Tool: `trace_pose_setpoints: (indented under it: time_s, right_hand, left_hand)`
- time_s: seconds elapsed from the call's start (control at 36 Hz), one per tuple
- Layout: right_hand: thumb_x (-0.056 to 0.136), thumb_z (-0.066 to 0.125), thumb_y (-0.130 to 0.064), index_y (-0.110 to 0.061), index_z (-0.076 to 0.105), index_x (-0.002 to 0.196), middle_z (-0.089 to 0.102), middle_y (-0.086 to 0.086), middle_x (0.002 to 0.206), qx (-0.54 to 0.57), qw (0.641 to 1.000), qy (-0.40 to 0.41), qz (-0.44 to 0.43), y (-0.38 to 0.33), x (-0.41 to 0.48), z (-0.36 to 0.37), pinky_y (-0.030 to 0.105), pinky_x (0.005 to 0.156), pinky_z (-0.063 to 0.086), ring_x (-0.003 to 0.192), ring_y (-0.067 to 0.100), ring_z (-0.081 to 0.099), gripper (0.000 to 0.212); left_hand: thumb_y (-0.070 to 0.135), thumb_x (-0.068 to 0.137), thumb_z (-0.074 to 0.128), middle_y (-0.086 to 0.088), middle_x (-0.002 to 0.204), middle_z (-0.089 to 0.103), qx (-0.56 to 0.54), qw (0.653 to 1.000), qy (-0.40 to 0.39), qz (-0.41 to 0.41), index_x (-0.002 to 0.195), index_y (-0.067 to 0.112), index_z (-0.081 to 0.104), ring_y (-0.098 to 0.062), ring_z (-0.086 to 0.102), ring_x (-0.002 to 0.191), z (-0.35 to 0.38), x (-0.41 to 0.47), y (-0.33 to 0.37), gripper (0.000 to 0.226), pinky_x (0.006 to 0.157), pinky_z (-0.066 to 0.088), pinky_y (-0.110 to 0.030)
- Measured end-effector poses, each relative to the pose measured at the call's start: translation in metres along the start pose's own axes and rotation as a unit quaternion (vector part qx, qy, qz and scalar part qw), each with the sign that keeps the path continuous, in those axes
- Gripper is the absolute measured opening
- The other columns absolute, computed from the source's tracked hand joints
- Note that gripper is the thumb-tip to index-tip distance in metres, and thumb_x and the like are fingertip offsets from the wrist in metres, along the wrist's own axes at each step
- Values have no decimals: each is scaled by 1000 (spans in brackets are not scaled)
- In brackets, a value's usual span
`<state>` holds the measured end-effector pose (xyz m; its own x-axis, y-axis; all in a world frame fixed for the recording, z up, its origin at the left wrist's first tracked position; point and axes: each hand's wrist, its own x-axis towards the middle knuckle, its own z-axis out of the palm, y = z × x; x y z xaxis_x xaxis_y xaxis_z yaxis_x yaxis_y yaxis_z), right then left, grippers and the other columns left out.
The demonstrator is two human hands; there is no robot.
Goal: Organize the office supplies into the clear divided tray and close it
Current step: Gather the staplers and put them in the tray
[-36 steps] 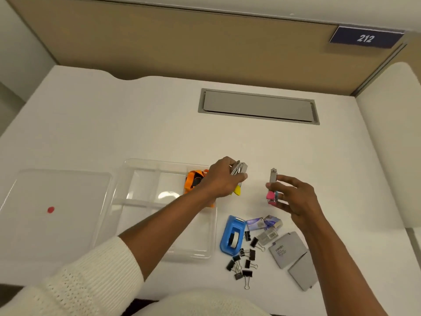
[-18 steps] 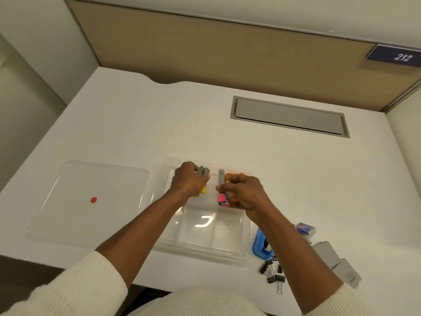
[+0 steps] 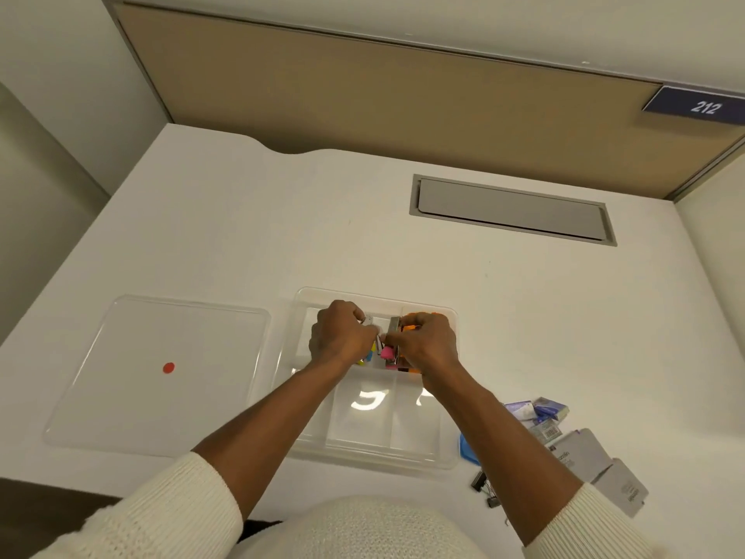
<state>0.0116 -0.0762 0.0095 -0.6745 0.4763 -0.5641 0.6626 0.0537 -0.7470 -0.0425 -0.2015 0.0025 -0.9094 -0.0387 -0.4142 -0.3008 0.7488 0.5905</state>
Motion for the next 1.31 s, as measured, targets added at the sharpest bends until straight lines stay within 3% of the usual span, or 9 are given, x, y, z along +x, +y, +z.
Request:
trace_pose_setpoints:
  time_s: [0.17,0.42,0.56,0.64,0.75,0.92,1.06,1.17,1.31]
  right_hand:
    - [75,88,-24,-15,73,107,76,6,86,-80,996,18,-36,0,3,5,45,68,66,78,23,77,36]
    - [80,79,-27,-23,76,95,76,-5,76,-135,982,80,-102,1,4,7,41,79,62,75,15,73,15]
    - [82,77,-36,-26,73,94,76,-4,83,-153,976,105,-114,3,2,11,39,79,62,78,17,72,16]
    - [83,76,-41,-28,70,93,75,-7,82,-164,972,118,-123,4,1,13,36,78,61,78,15,72,17]
    - [81,76,-36,-26,71,98,74,-7,88,-197,963,119,-140,3,1,15,31,75,58,80,15,69,20]
    - [83,73,-38,-22,69,99,71,-3,95,-261,941,121,-177,3,2,20,29,70,54,82,18,66,23]
    - [93,67,-32,-16,68,106,67,4,106,-350,896,125,-241,10,2,25,26,62,39,85,21,65,21]
    - [95,66,-21,-8,70,104,67,9,102,-397,866,94,-290,17,0,24,30,70,50,91,25,64,17]
    - [86,76,-16,-5,76,96,75,11,93,-471,781,90,-400,35,-15,22,41,79,55,87,28,67,15]
  left_hand:
    - [34,77,81,-2,103,73,15,1000,-12,13,107,23,73,-24,68,87,5,1,-2,33,66,46,-26]
    - [33,84,78,-6,107,73,69,994,-1,84,112,15,71,-29,68,102,11,-4,-6,34,76,50,-30]
    - [24,88,69,-7,101,65,184,958,14,222,92,13,60,-29,64,93,10,-18,-12,15,68,42,-32]
    - [18,89,68,-5,105,61,243,925,30,292,99,13,62,-25,58,98,14,-23,-22,13,64,39,-32]
    - [29,92,73,-3,109,64,265,910,24,318,119,13,64,-21,55,108,17,-23,-37,32,69,52,-33]
    - [13,76,85,-5,100,67,254,892,68,369,94,10,74,-23,58,97,10,-27,-52,22,68,55,-32]
    - [40,77,84,-15,124,66,265,904,88,324,107,9,70,-32,65,107,3,-40,-71,45,84,56,-41]
    - [59,94,59,-17,158,42,259,924,33,281,149,5,48,-33,42,146,6,-50,-97,78,121,28,-41]
    - [77,94,24,-9,170,-11,293,908,-13,300,163,10,-2,-22,-9,158,11,-52,-121,100,124,-15,-32]
